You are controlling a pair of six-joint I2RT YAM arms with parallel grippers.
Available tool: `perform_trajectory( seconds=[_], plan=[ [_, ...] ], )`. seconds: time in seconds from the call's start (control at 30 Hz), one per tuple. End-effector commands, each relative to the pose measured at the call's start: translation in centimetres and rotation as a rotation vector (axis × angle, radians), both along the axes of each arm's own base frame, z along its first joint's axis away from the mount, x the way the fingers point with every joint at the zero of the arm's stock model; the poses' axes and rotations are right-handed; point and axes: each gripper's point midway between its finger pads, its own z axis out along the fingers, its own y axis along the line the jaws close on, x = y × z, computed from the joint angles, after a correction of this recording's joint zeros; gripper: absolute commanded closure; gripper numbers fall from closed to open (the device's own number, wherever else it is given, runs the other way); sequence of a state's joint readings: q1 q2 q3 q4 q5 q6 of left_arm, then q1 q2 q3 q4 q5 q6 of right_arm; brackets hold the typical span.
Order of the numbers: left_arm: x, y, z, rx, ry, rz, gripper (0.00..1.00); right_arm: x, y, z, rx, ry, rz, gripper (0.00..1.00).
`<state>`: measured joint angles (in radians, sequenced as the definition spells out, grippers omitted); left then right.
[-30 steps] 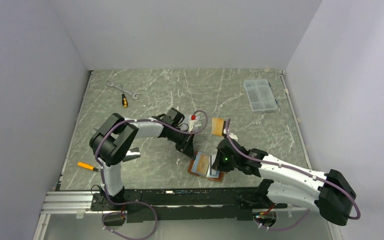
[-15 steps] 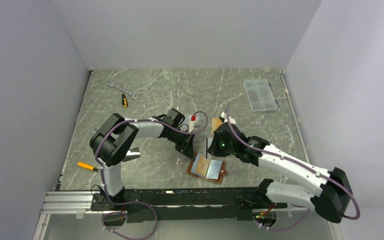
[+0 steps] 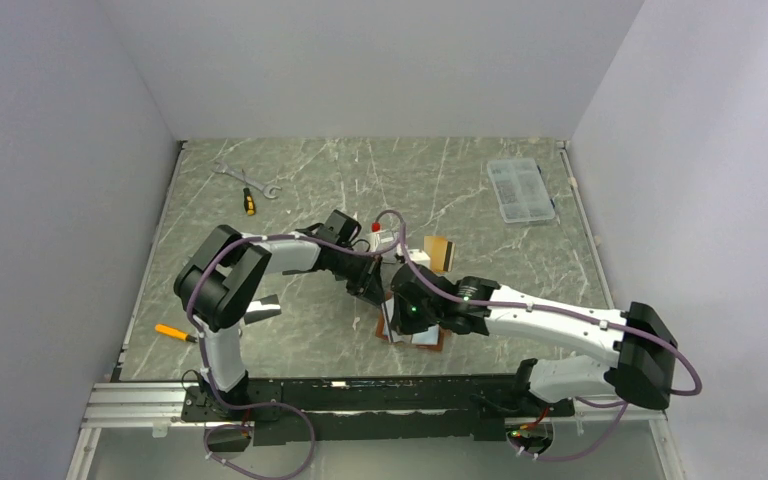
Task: Put the credit cards into the card holder
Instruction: Turn over the card slot in the card holder.
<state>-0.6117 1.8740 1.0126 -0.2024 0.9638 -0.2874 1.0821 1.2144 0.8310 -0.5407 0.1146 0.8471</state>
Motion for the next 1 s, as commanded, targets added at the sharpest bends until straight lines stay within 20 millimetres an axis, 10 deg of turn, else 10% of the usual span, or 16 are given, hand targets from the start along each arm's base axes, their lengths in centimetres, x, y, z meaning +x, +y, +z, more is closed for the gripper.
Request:
perform_trajectory(
  seconds=[0.0, 0.97],
  plan=[
    [0.7, 0.2, 2.1, -0.060, -0.015, 0.035, 1.00, -0.5, 0.7, 0.6, -0.087, -0.033, 0.038, 1.00],
    [0.9, 0.4, 2.4, -0.078, -0.032, 0.055, 1.00, -3.5, 1.6, -2.3, -0.190, 0.022, 0.135, 1.00]
  ],
)
